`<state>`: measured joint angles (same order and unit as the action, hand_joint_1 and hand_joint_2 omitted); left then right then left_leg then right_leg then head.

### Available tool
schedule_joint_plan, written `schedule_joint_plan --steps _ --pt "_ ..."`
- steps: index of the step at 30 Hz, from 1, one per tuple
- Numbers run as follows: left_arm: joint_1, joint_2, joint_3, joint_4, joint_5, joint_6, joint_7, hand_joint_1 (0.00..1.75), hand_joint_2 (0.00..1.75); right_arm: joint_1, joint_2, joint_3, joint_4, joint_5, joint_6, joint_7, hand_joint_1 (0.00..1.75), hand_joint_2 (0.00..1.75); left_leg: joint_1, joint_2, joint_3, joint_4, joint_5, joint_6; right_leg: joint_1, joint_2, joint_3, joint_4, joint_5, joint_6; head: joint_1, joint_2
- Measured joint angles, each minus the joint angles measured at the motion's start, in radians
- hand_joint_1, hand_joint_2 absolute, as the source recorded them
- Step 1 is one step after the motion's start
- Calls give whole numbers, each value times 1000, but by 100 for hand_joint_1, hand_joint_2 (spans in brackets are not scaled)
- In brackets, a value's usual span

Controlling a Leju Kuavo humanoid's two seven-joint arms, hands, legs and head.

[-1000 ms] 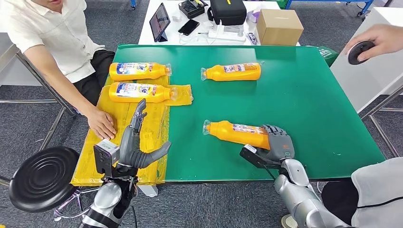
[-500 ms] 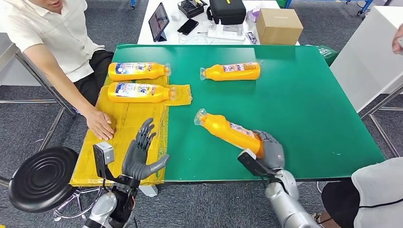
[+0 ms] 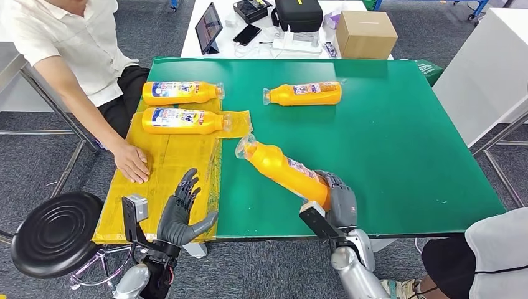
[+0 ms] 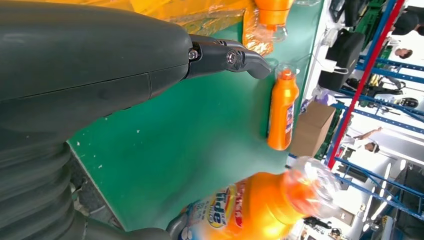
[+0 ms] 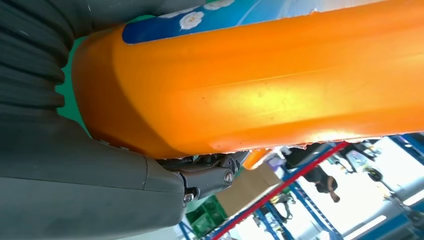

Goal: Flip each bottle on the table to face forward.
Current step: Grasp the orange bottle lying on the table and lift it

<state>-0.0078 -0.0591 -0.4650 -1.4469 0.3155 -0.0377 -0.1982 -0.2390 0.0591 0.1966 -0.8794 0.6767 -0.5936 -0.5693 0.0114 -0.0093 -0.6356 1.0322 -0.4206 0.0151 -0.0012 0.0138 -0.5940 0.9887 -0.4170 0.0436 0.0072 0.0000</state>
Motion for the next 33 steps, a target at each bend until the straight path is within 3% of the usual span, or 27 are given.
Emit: schedule_joint_plan --steps 8,12,15,19,33 --pt "-10 0 -19 1 51 -34 11 0 175 12 52 111 -52 -19 5 -18 162 175 1 1 0 0 0 0 1 0 -1 0 0 0 0 0" --pt "-37 -6 -38 11 83 -40 16 0 0 -5 93 180 -28 -30 -2 -37 163 175 1 1 0 0 1 -1 1 0 -1 0 0 0 0 0" --pt "-49 -12 -47 18 120 -49 16 0 0 -19 119 222 -5 -43 -6 -45 163 175 1 0 0 0 1 -1 0 0 -1 0 0 0 0 0" --pt "-59 -18 -54 23 157 -57 14 0 175 -32 135 256 23 -61 -15 -52 161 175 0 0 -1 0 1 -1 0 0 -1 0 0 0 0 0" --pt "-77 -22 -103 4 198 -70 -15 0 175 -94 148 302 148 -107 -49 -53 161 175 1 0 -1 0 1 -1 0 0 -2 0 0 0 0 0"
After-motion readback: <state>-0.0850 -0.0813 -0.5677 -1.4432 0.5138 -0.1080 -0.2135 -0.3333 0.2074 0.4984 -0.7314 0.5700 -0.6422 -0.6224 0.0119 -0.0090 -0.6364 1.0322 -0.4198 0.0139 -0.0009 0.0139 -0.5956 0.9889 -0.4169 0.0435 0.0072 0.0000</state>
